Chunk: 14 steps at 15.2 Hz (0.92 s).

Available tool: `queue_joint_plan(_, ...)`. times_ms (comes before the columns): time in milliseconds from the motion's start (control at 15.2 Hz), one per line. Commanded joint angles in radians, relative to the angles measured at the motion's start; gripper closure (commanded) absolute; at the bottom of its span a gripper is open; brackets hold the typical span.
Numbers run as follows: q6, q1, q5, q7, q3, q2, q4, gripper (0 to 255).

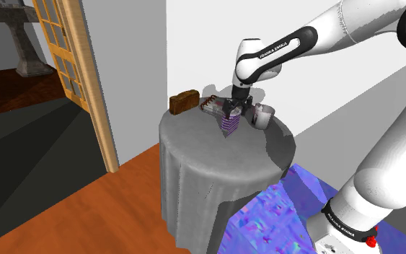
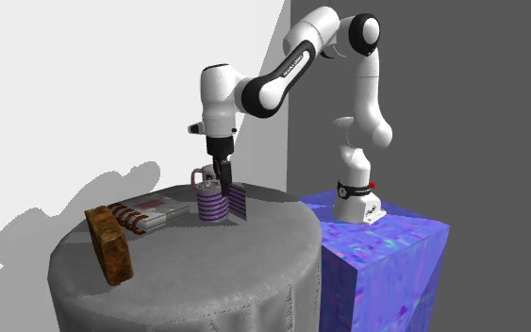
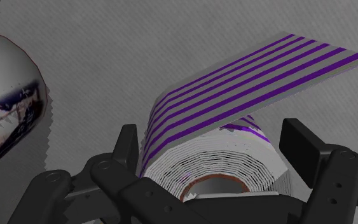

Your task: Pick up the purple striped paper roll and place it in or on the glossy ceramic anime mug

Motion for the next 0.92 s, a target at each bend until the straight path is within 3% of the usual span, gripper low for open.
queue_joint_plan(0, 0.022, 0.0, -0.001, 0.002, 0.0, 0.012, -0.009, 0)
queue_joint_plan(462, 0.022, 0.0, -0.001, 0.002, 0.0, 0.013, -0.008, 0)
queue_joint_plan(528, 0.022, 0.0, -0.001, 0.002, 0.0, 0.013, -0.008, 255)
queue_joint_plan(858, 0.022, 0.0, -0.001, 0.002, 0.0, 0.013, -0.009, 255)
